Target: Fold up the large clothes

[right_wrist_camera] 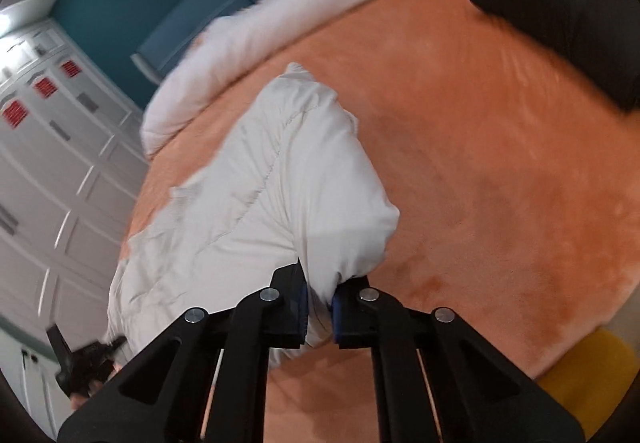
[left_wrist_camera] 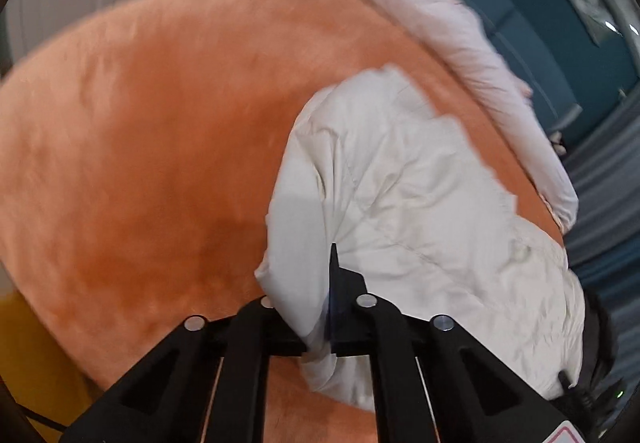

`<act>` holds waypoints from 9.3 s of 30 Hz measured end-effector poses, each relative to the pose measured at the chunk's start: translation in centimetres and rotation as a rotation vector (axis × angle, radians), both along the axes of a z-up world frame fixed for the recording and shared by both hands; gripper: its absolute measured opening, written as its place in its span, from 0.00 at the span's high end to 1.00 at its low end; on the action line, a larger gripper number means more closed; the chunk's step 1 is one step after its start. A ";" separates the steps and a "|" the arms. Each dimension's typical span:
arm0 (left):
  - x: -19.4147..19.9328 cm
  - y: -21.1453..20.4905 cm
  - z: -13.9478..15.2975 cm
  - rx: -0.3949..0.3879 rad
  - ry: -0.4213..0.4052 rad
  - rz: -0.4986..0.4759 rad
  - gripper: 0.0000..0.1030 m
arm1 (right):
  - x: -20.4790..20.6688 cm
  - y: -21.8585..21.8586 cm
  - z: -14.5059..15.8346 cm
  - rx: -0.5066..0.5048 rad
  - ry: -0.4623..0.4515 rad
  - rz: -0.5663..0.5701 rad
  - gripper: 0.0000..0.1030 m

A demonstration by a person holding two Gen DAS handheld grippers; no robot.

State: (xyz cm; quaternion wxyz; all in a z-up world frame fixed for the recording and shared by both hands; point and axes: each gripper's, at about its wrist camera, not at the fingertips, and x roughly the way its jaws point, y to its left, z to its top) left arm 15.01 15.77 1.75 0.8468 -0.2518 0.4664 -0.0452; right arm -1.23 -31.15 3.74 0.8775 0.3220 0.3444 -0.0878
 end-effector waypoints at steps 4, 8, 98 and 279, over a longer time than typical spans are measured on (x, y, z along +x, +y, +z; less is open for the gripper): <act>-4.5 1.8 2.1 -0.012 0.000 -0.030 0.98 | -4.4 1.1 0.0 -0.061 0.073 0.050 0.92; -9.0 1.6 0.4 0.125 0.053 -0.057 0.97 | -8.0 2.6 -4.7 -0.118 0.267 0.089 0.80; -8.8 -1.1 4.6 -0.024 -0.042 -0.046 0.86 | 3.6 17.0 -2.6 -0.136 0.093 0.571 0.96; -13.2 -26.0 0.8 0.303 -0.072 -0.573 0.12 | -8.4 2.2 -2.0 -0.042 0.156 0.260 0.88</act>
